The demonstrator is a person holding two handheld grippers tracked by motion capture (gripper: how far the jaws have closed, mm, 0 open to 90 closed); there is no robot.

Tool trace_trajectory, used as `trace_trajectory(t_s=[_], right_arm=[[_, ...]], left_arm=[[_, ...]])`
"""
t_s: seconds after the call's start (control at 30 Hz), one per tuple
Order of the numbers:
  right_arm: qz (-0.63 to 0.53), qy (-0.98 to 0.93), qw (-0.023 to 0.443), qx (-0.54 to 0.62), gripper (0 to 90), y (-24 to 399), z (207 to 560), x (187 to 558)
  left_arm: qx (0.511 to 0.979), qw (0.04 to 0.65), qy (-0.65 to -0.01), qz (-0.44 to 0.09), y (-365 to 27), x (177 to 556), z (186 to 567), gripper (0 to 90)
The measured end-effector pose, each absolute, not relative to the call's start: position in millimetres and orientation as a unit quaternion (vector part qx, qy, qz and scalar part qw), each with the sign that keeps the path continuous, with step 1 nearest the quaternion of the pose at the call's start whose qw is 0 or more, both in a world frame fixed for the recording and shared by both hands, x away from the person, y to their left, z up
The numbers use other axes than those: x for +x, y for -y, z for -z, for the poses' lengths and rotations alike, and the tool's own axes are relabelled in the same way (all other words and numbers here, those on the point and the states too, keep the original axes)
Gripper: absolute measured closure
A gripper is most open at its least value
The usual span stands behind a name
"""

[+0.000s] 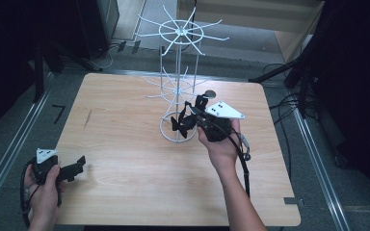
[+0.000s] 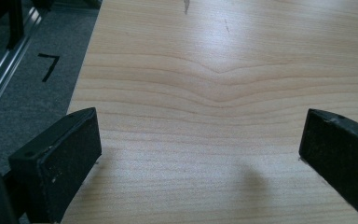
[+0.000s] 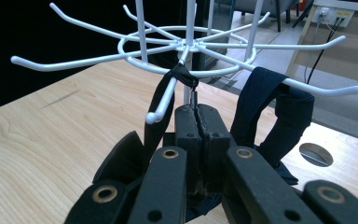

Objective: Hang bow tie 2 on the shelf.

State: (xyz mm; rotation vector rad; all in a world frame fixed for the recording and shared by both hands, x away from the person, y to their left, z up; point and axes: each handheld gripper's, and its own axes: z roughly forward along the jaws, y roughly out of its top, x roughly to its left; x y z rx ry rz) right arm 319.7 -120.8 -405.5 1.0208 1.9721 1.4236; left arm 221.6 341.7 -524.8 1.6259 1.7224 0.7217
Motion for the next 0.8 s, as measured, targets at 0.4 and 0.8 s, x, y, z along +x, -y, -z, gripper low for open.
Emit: trace_trajectory(t_s=[0.4,0.8], right_arm=[[-0.518,-0.722,0.26,0.379,69.2,121.2,409.3,320.0],[-0.511,-0.713,0.264,0.399,50.5,133.8,413.9,315.5]], left_arm=[[0.621,0.327,-0.657,-0.275,-341.9,221.7,524.9,0.0],[0.62,0.327,-0.658,-0.275,-341.8,221.9,525.0,0.0]])
